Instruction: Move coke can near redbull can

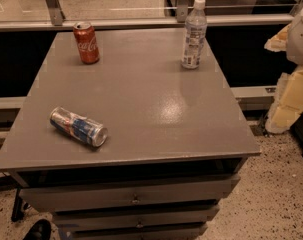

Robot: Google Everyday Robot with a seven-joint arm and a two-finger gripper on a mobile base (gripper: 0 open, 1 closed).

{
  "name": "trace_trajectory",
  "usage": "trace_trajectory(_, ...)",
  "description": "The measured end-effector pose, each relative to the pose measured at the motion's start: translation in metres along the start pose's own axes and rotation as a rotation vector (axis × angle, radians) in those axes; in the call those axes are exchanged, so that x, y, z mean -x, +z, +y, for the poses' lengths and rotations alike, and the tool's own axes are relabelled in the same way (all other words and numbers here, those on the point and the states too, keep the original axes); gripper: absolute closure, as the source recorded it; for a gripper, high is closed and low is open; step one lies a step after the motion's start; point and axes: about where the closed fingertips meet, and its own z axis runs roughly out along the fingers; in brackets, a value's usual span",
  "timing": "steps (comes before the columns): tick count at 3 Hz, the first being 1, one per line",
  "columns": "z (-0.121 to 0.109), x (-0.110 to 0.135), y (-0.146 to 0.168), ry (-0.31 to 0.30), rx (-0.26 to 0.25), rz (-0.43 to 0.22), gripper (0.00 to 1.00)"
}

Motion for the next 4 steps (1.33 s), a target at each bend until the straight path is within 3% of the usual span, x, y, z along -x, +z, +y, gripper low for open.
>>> trace_trajectory(2,-0.001,0.006,0.007,0.017,-0.006,-0.039,0.0)
trace_trajectory(3,-0.003,0.022,0.031,0.051,-0.007,-0.135,0.0)
trace_trajectory(4,-0.005,0.052,0.077,0.094,0.022,-0.3,0.0)
